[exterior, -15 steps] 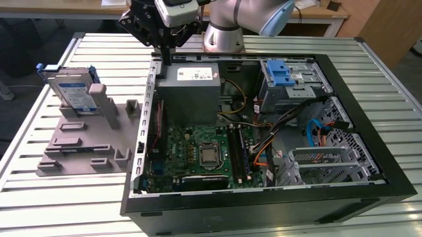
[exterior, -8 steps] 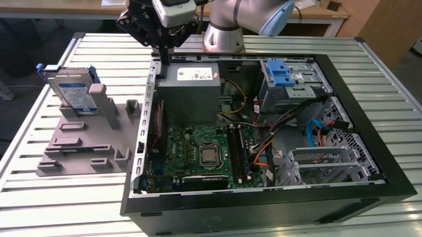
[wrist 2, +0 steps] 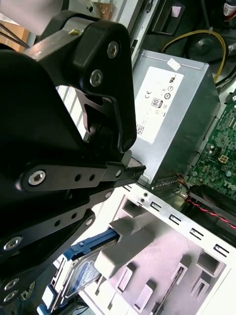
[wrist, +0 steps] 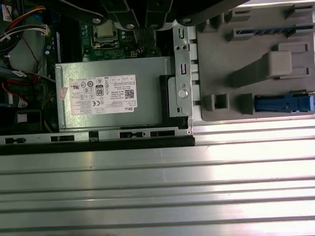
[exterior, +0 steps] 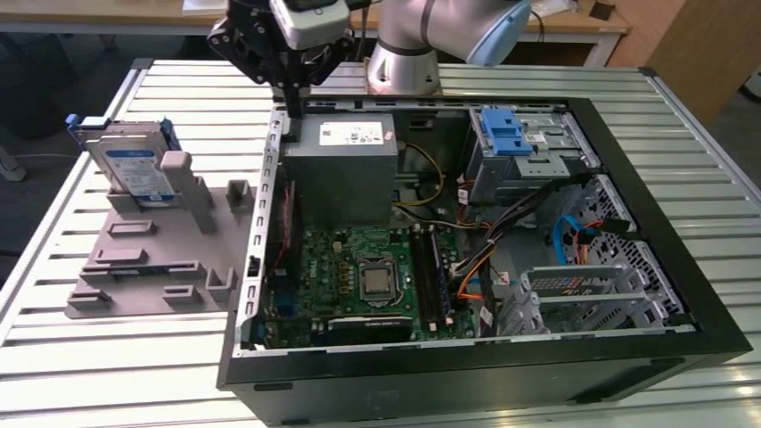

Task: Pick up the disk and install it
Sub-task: 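Reach for the disk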

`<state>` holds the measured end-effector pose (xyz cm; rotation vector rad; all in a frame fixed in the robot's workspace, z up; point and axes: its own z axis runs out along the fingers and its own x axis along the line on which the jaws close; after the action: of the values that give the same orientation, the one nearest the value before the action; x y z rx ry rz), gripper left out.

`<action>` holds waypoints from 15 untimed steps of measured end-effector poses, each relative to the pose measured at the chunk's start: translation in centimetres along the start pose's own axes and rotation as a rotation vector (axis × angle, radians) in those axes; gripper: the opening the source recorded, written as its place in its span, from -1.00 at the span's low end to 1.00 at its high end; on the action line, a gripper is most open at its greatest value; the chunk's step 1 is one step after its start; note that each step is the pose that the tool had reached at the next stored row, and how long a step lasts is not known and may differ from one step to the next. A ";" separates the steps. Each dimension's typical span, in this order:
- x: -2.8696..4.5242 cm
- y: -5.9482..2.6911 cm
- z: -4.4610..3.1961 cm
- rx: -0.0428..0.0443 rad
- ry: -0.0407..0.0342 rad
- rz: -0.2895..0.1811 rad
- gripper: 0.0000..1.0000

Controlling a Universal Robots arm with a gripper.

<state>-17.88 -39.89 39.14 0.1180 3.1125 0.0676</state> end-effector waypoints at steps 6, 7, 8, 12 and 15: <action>0.25 -0.02 0.00 0.0000 0.0000 0.000 -0.79; 0.29 -0.02 0.00 0.0001 0.0001 0.000 -0.79; 0.33 -0.02 0.01 0.0000 0.0000 0.000 -0.79; 0.49 -0.04 0.01 0.0000 0.0000 0.000 -0.79; 0.62 -0.05 0.01 0.0000 0.0000 0.000 -0.79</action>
<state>-18.50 -39.88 39.11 0.1180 3.1125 0.0677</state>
